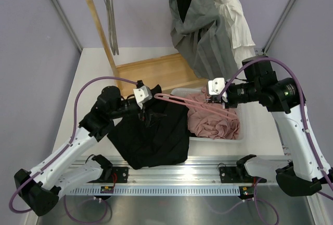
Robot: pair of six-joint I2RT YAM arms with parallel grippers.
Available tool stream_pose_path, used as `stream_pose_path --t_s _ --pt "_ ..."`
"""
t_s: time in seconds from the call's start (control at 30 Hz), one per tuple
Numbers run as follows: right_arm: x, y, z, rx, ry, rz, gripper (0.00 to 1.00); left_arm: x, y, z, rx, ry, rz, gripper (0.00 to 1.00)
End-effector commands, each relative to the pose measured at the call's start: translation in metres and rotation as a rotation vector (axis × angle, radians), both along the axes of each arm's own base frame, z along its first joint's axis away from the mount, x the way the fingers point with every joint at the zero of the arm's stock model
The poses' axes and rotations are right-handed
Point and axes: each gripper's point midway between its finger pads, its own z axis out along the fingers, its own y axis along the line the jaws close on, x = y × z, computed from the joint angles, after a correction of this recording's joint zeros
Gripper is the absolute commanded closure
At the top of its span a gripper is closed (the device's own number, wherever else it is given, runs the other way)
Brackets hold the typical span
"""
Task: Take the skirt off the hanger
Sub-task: Place the hanger at the clothesline.
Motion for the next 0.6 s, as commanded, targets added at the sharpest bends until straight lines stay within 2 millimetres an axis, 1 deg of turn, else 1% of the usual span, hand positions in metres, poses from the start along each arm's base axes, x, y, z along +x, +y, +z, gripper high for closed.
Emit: stream_pose_path --t_s 0.0,0.07,0.1,0.13,0.27,0.3,0.33,0.37,0.4,0.47,0.57 --pt "-0.045 -0.011 -0.014 -0.058 0.124 0.102 1.0 -0.01 -0.012 0.024 -0.027 -0.081 -0.136 0.01" --pt "-0.047 -0.011 -0.016 -0.068 0.143 0.12 1.0 -0.012 -0.016 0.02 -0.018 -0.058 -0.164 0.02" --pt "-0.048 -0.011 -0.017 -0.073 0.149 0.128 1.0 -0.011 -0.017 0.023 -0.02 -0.062 -0.162 0.02" --pt "-0.049 -0.011 -0.018 -0.077 0.17 0.131 1.0 -0.01 -0.017 0.022 -0.017 -0.058 -0.165 0.02" --pt "-0.051 -0.009 -0.024 -0.094 0.186 0.145 1.0 -0.008 -0.021 0.022 -0.021 -0.036 -0.172 0.09" --pt "-0.051 -0.009 -0.026 -0.098 0.192 0.145 1.0 -0.007 -0.022 0.021 -0.018 -0.023 -0.171 0.14" --pt "-0.051 -0.009 -0.027 -0.102 0.195 0.145 1.0 -0.007 -0.022 0.024 -0.02 -0.018 -0.169 0.16" --pt "-0.05 -0.009 -0.029 -0.107 0.196 0.143 1.0 -0.005 -0.023 0.023 -0.018 -0.01 -0.165 0.18" --pt "-0.049 -0.01 -0.031 -0.114 0.2 0.14 1.0 -0.004 -0.023 0.023 -0.021 -0.002 -0.16 0.24" --pt "-0.047 -0.011 -0.034 -0.129 0.201 0.132 1.0 -0.003 -0.022 0.023 -0.022 0.004 -0.15 0.28" --pt "-0.046 -0.013 -0.038 -0.139 0.2 0.124 1.0 0.0 -0.02 0.021 -0.019 0.009 -0.128 0.46"
